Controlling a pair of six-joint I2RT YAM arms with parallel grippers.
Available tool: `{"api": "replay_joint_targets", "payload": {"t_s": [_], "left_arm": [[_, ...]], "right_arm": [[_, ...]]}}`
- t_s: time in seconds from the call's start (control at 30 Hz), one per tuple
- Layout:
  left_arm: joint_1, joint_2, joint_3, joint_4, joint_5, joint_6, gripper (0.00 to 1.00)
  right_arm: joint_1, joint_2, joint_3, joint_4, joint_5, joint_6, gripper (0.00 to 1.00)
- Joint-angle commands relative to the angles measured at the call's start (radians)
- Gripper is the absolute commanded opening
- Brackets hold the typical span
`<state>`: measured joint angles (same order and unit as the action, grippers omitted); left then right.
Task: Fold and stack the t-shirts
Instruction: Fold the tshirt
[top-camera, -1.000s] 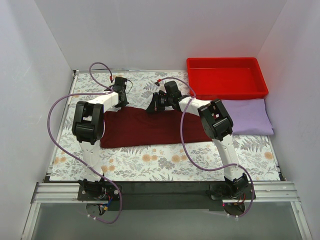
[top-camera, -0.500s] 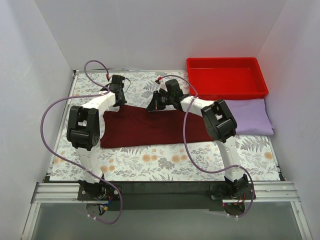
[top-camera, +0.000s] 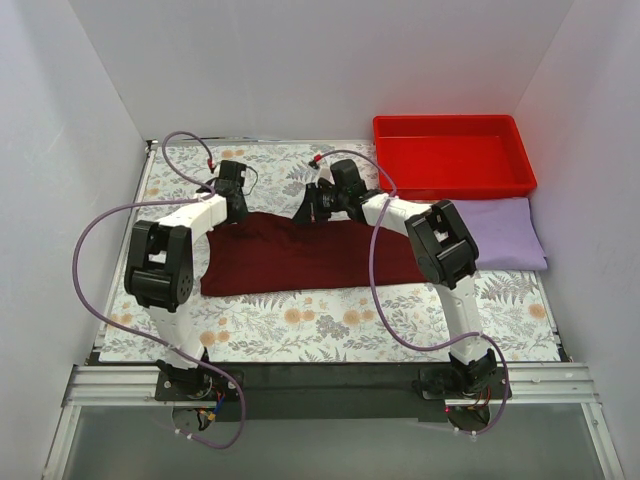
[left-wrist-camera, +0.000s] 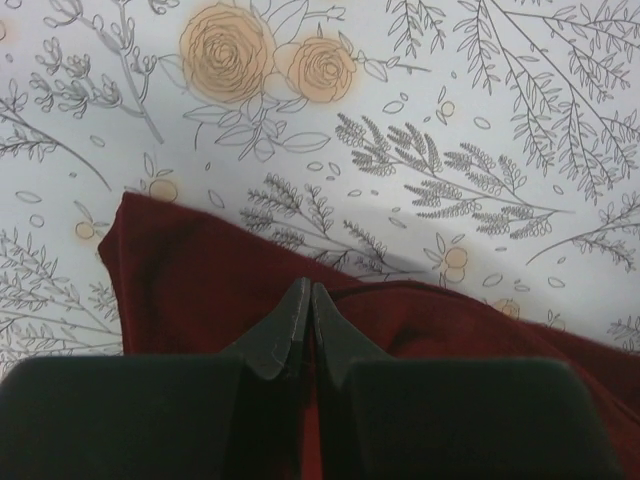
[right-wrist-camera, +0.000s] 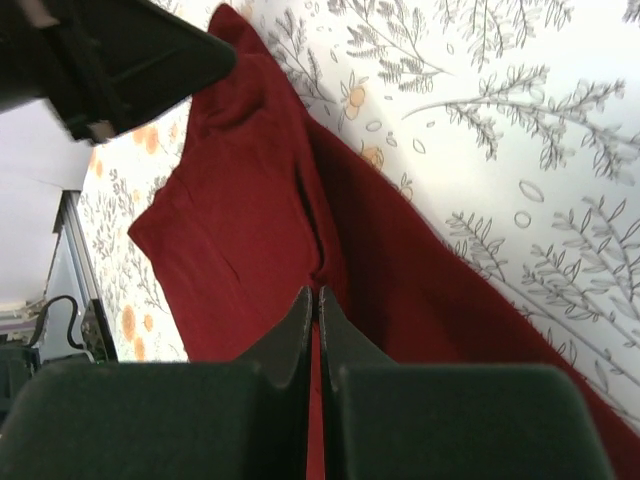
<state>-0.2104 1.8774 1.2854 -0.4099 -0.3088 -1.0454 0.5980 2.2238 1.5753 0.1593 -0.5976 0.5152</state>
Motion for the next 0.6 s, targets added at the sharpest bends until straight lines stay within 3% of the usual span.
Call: {"api": "replay_joint_targets", "payload": {"t_s": [0.0,0.57], "left_arm": [[0.008,-0.141,-0.043,0.029,-0.029,-0.030,0.00],[0.008,-0.308,-0.207,0.037,0.008,-0.060,0.00]], "right_arm": [[0.013,-0.070,-0.029,0.013,0.013,-0.044,0.01],[0.023,-0.151,-0.132,-0.040,0.002,-0.184,0.01]]}}
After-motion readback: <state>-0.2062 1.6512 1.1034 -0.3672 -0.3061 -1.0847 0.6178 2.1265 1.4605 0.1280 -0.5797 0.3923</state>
